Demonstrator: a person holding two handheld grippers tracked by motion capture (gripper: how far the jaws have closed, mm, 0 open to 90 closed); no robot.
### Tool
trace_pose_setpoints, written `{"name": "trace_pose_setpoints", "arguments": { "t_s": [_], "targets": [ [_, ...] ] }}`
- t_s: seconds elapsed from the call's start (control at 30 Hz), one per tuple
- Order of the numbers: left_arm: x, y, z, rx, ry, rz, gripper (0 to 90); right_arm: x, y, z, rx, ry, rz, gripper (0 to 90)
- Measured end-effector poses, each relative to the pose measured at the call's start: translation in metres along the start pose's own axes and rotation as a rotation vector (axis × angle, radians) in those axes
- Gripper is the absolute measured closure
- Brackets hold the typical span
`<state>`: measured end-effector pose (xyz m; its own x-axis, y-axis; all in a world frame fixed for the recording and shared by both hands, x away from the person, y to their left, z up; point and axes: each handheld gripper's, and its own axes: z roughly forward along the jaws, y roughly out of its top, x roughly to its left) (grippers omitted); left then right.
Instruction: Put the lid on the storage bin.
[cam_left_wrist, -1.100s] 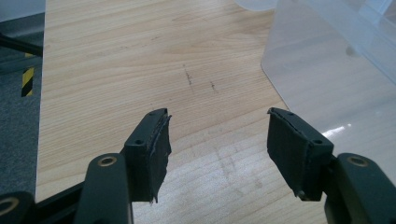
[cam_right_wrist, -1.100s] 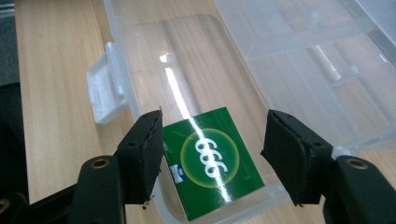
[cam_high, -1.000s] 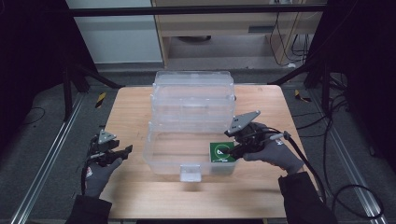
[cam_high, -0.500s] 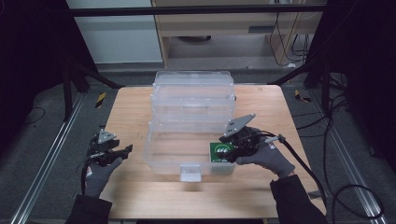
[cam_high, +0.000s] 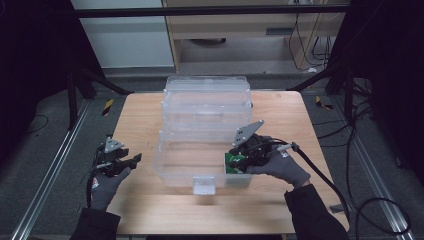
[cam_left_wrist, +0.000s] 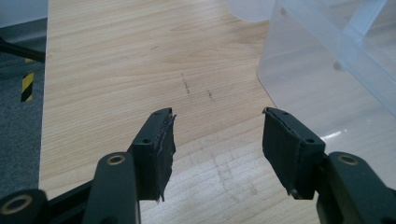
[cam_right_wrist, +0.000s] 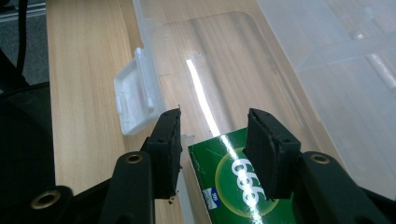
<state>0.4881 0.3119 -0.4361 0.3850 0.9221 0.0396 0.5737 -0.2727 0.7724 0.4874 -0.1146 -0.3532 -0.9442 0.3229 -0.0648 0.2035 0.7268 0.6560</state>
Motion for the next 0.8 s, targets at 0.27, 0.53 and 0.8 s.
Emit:
{"name": "trace_pose_setpoints", "arguments": {
  "t_s": [0.27,0.53,0.8],
  "targets": [
    [0.000,0.000,-0.002,-0.010,0.004,0.004,43.3,0.003,0.011,0.009,0.050,0.020,-0.028,60.8],
    [0.002,0.001,-0.008,-0.035,0.009,0.006,45.2,0.011,0.025,0.023,0.101,0.044,-0.068,58.9],
    [0.002,0.002,-0.010,-0.054,0.000,0.010,46.2,0.016,0.025,0.038,0.165,0.082,-0.086,56.7]
  ]
}}
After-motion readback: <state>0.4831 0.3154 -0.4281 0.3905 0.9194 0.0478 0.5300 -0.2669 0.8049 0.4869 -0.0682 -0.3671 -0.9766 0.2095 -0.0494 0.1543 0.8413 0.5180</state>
